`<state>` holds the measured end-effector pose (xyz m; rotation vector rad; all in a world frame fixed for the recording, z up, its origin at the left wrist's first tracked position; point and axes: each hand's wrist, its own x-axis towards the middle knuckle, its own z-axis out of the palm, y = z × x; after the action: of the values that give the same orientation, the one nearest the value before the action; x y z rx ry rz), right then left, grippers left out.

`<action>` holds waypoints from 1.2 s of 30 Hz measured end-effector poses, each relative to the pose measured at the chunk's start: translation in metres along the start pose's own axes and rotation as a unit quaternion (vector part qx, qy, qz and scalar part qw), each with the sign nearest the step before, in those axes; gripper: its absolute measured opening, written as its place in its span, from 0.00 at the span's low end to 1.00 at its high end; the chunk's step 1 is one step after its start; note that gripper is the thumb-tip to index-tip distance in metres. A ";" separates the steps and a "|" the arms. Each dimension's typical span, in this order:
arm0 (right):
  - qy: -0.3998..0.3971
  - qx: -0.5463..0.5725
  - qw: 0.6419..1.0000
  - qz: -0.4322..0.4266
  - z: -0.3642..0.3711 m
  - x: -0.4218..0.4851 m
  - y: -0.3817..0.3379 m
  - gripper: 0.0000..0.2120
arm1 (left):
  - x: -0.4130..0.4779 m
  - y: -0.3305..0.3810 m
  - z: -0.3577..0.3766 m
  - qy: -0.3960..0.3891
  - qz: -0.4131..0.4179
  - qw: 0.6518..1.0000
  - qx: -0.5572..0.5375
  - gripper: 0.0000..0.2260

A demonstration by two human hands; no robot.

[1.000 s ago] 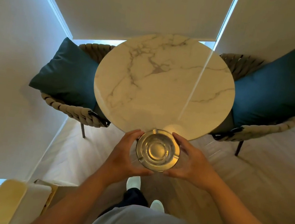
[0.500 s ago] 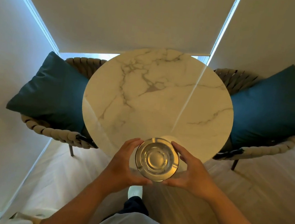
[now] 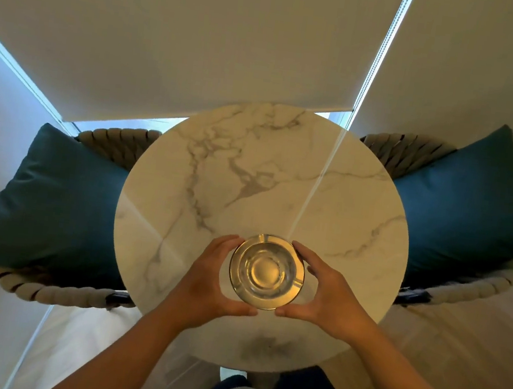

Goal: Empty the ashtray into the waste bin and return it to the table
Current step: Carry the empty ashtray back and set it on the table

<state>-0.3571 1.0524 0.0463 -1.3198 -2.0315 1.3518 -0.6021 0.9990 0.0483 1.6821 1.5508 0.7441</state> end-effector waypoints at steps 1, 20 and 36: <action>-0.002 0.000 1.000 0.001 -0.003 0.007 0.002 0.56 | 0.007 0.000 0.000 0.000 -0.003 1.000 -0.001 0.48; -0.074 -0.054 0.996 0.017 -0.008 0.127 0.062 0.56 | 0.098 -0.058 0.024 0.030 -0.076 0.997 0.015 0.44; -0.034 -0.230 0.973 0.001 0.033 0.190 0.125 0.58 | 0.154 -0.139 0.046 -0.010 -0.115 0.987 0.110 0.51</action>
<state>-0.4126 1.2089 -0.1118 -1.4691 -2.4922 0.9667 -0.6286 1.1486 -0.1002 1.6208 1.8297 0.4467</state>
